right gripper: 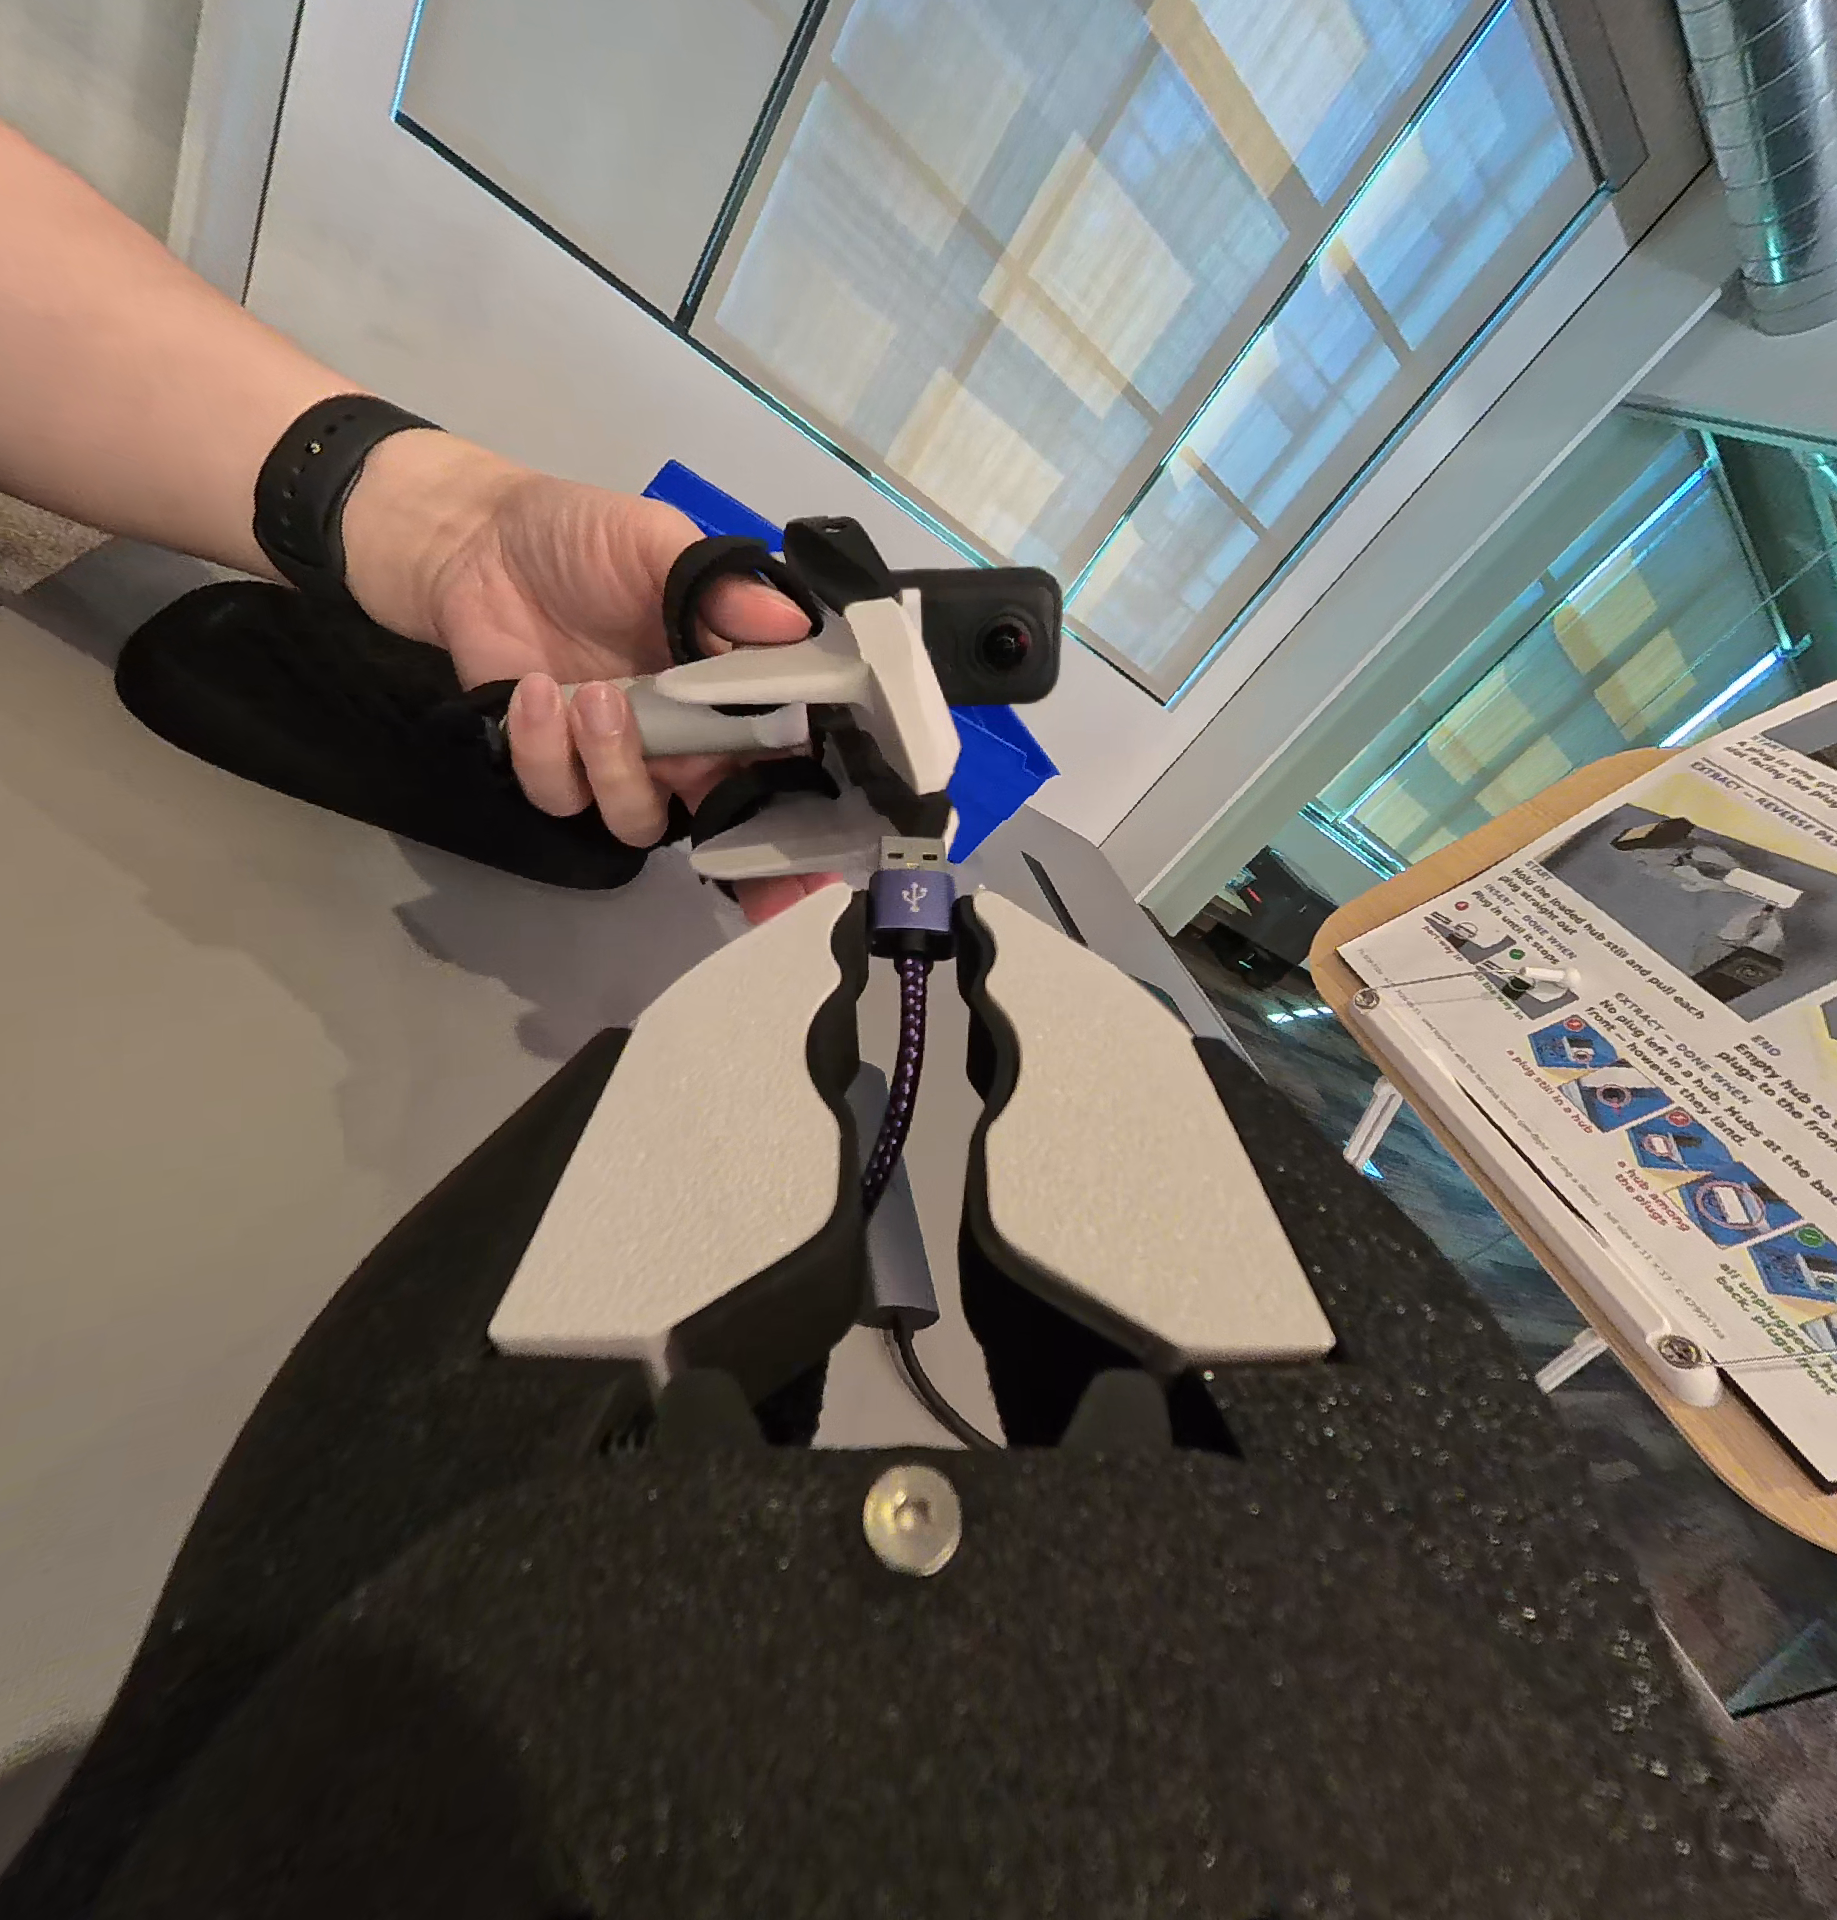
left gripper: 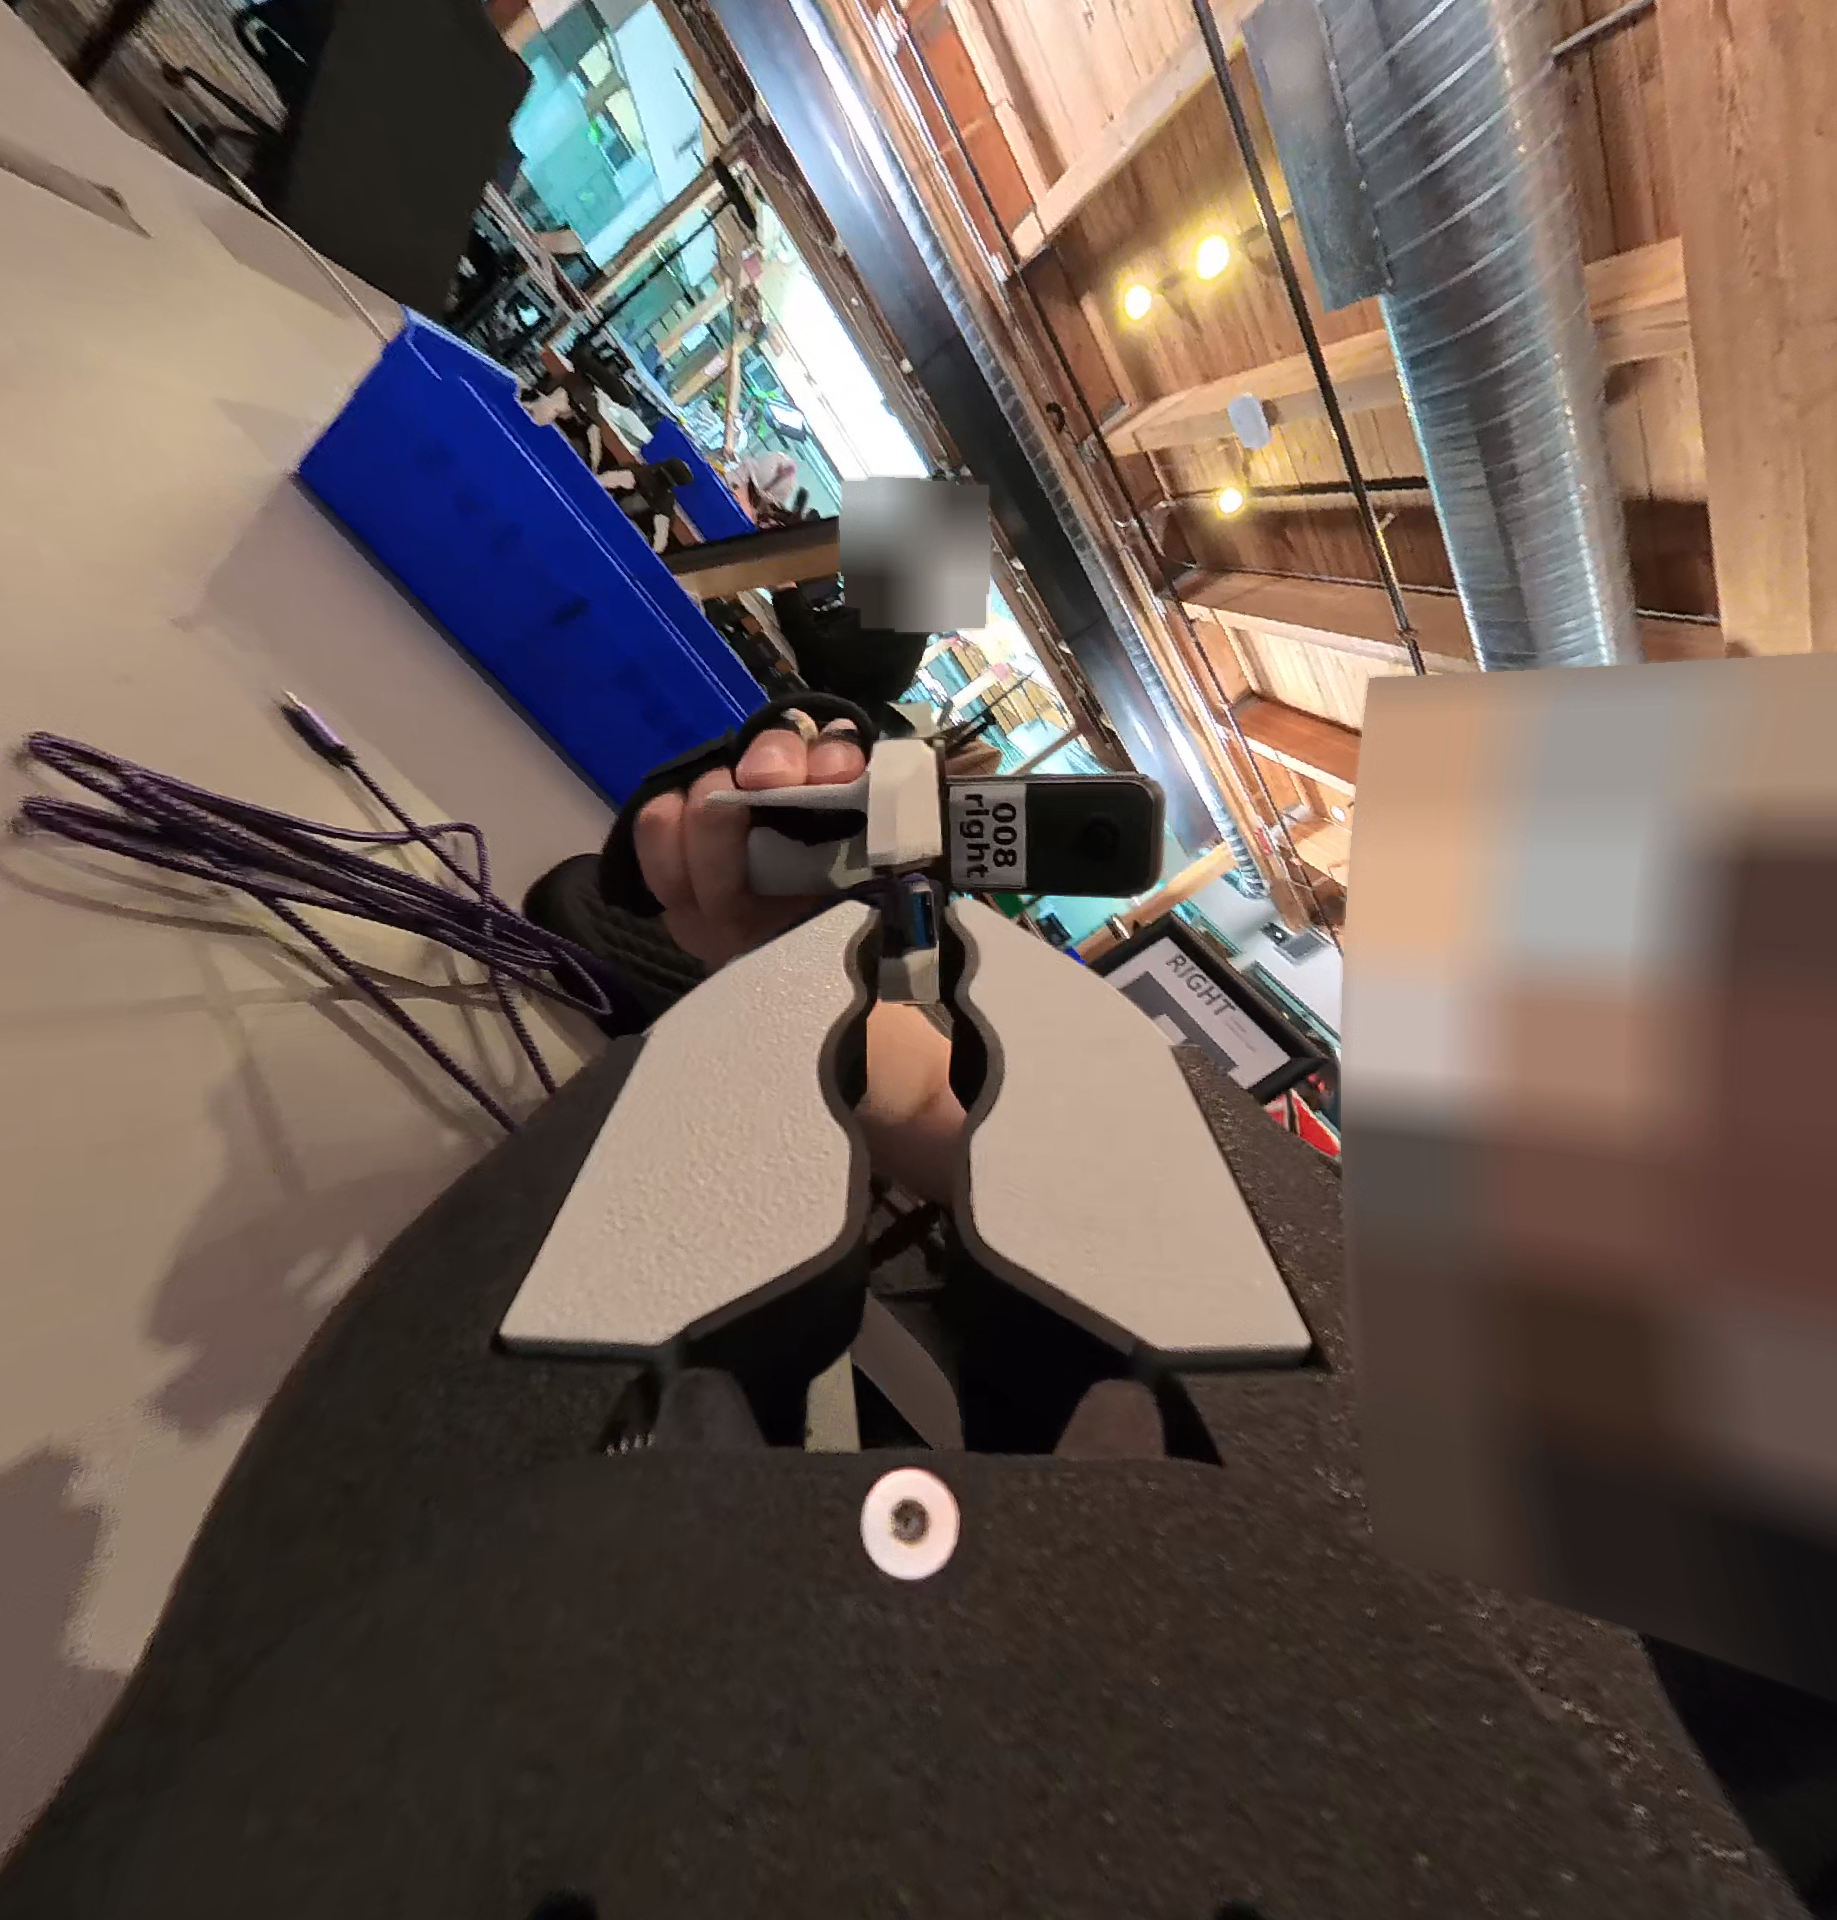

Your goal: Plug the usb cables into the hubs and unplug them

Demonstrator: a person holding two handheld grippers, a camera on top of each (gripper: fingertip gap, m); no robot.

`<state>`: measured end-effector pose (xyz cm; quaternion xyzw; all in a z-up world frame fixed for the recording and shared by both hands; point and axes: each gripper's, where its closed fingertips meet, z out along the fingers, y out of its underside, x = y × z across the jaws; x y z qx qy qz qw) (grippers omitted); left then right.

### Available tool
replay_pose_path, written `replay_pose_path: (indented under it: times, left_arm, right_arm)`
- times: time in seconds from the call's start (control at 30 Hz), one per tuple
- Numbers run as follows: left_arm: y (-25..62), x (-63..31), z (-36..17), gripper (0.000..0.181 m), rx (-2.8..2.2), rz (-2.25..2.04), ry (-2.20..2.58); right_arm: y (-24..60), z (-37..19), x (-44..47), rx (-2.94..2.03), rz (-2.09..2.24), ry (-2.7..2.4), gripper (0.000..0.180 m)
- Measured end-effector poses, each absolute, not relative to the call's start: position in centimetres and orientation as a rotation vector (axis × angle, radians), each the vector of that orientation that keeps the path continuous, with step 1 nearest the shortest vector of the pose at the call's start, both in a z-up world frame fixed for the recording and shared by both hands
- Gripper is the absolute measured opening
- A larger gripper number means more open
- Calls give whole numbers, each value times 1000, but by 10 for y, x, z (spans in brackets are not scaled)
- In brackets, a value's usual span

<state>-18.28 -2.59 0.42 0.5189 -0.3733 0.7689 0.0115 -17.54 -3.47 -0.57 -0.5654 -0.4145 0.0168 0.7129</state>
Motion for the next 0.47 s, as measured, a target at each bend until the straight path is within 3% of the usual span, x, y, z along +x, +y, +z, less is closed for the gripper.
replay_pose_path:
  times: [0.03,0.27,0.47]
  left_arm:
    - [-25,-184,5,9,1622,2401,-1165]
    - [-44,-179,-4,16,1646,2324,-1240]
    - [-49,-177,-4,5,1609,2338,-1246]
  right_arm:
    - [-34,-6,-176,-1255,34,-923,16]
    - [-34,-10,-180,-1262,34,-944,15]
    - [-36,-10,-180,-1253,50,-940,16]
